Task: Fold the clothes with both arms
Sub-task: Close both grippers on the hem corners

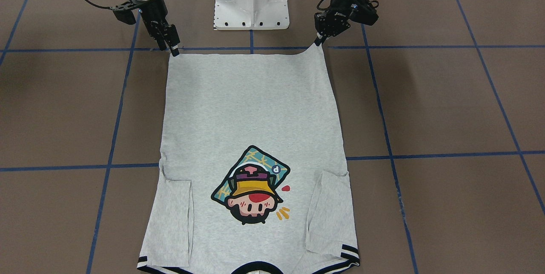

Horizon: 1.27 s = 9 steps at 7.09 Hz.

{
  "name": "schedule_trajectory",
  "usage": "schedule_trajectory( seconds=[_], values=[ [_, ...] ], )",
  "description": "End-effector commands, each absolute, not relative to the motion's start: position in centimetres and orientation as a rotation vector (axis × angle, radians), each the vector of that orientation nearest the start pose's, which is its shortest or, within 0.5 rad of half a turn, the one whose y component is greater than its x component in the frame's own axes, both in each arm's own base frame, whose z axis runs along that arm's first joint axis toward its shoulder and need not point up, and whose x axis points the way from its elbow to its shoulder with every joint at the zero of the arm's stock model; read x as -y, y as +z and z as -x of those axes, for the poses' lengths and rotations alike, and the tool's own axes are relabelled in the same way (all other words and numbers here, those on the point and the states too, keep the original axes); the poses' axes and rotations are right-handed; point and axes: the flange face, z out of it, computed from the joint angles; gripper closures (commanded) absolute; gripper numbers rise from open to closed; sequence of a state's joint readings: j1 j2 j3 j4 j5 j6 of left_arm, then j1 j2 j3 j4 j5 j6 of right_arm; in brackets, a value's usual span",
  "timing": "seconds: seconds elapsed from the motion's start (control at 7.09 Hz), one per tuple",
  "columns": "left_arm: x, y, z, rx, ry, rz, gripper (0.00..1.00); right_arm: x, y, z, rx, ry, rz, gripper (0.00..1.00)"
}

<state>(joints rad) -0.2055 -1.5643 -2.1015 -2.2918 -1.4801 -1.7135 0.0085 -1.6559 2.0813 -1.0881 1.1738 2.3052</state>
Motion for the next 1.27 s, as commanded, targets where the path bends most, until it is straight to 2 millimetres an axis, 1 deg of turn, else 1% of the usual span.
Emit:
schedule_trajectory(
  seconds=[0.0, 0.14, 0.56, 0.71, 0.85, 1.13],
  values=[
    [23.39, 33.04, -42.24, -1.245, -0.362, -0.121, 1.00, 17.33, 40.05, 45.70, 0.999, 0.856, -0.027, 0.26],
    [23.38, 33.18, -42.19, -1.242, -0.362, -0.121, 1.00, 17.19, 39.66, 46.04, 1.006, 0.854, -0.022, 0.30],
    [23.37, 33.25, -42.16, -1.240, -0.362, -0.121, 1.00, 16.97, 39.96, 46.30, 1.000, 0.849, -0.022, 0.30],
    [23.38, 33.18, -42.19, -1.242, -0.362, -0.121, 1.00, 16.97, 40.03, 46.33, 0.999, 0.849, -0.023, 0.33],
    [23.38, 33.11, -42.21, -1.243, -0.361, -0.122, 1.00, 16.98, 40.03, 46.39, 0.999, 0.850, -0.024, 0.38],
    [23.37, 33.04, -42.24, -1.245, -0.360, -0.121, 1.00, 17.15, 40.42, 46.41, 0.993, 0.855, -0.040, 0.40]
  ],
)
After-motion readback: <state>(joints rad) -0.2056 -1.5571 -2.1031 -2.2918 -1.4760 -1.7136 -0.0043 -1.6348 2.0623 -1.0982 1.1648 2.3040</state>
